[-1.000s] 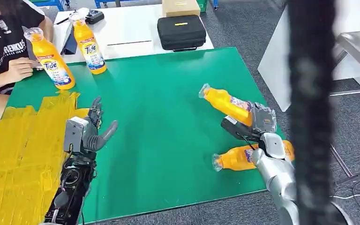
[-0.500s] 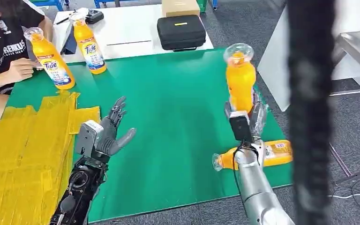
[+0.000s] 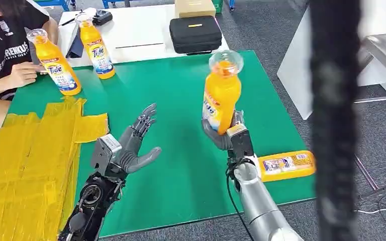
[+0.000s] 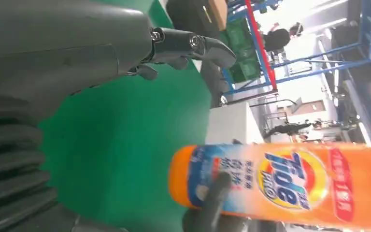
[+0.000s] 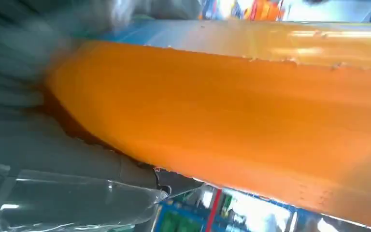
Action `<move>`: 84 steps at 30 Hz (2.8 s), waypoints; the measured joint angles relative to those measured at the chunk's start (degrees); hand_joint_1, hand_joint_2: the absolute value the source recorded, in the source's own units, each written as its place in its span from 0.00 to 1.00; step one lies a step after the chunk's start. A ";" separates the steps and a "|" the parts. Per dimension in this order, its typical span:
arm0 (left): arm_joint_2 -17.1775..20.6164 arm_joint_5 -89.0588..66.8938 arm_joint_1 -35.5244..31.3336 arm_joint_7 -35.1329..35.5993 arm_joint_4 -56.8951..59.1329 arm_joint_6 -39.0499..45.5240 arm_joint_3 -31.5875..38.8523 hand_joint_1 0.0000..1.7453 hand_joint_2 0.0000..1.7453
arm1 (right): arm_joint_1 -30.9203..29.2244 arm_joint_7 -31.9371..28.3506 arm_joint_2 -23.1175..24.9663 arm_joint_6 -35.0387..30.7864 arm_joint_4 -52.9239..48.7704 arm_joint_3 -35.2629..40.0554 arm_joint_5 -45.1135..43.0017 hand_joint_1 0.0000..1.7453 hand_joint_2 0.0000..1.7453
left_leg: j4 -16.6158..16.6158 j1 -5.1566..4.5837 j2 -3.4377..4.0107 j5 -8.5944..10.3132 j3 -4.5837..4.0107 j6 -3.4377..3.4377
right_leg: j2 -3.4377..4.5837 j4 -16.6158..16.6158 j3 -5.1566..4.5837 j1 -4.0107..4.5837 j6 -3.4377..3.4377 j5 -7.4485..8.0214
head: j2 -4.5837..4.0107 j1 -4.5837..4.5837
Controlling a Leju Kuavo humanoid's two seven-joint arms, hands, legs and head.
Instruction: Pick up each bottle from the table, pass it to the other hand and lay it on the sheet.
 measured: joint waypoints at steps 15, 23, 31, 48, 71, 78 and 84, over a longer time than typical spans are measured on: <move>-0.61 2.80 -2.45 0.59 -1.31 0.55 -4.09 0.00 1.00 | -3.35 0.74 4.22 5.08 7.06 12.69 5.04 1.00 1.00 | 0.00 0.01 0.04 0.01 -0.01 -0.01 | 0.02 0.00 -0.03 0.01 -0.01 0.00 | 0.00 0.00; -0.57 2.88 -2.44 0.00 -0.07 1.25 -3.37 0.00 1.00 | -6.02 0.74 5.11 1.27 12.29 16.09 7.54 1.00 1.00 | 0.00 -0.01 0.02 0.01 -0.02 -0.01 | 0.02 0.00 -0.03 -0.01 -0.01 0.00 | 0.00 0.00; -0.42 3.12 -2.40 -0.33 1.18 2.84 -3.09 0.00 1.00 | -7.61 0.83 5.92 1.05 16.40 17.92 8.65 1.00 1.00 | 0.00 0.00 0.03 0.01 -0.03 -0.01 | 0.02 0.00 -0.06 0.00 -0.01 0.00 | 0.00 -0.02; -0.35 1.11 -4.45 -0.33 7.47 11.06 -1.14 0.00 1.00 | -8.45 0.35 6.25 -0.63 22.14 22.05 9.94 1.00 1.00 | 0.00 0.00 0.05 0.02 -0.03 -0.02 | 0.03 0.00 -0.07 0.00 -0.01 0.00 | 0.00 -0.04; -0.61 2.43 -5.62 -0.79 13.96 10.33 0.98 0.93 1.00 | -2.45 4.26 4.15 -6.62 15.23 26.66 17.24 1.00 1.00 | 0.00 0.00 0.04 0.02 -0.04 -0.02 | 0.03 0.00 -0.08 0.00 -0.01 0.00 | 0.00 0.00; -0.42 5.11 -5.55 -0.83 14.29 5.82 1.72 1.00 1.00 | -2.37 3.89 3.91 -7.60 14.64 27.04 17.24 1.00 1.00 | 0.00 0.01 0.04 0.02 -0.04 -0.02 | 0.03 0.00 -0.08 0.00 -0.02 -0.01 | 0.00 0.02; -0.39 6.97 -5.55 -1.03 14.36 2.53 1.90 1.00 1.00 | -2.37 3.56 3.87 -8.15 14.54 27.30 17.27 1.00 1.00 | 0.00 0.00 0.03 0.02 -0.05 -0.02 | 0.03 0.00 -0.08 -0.01 -0.01 0.00 | 0.00 0.00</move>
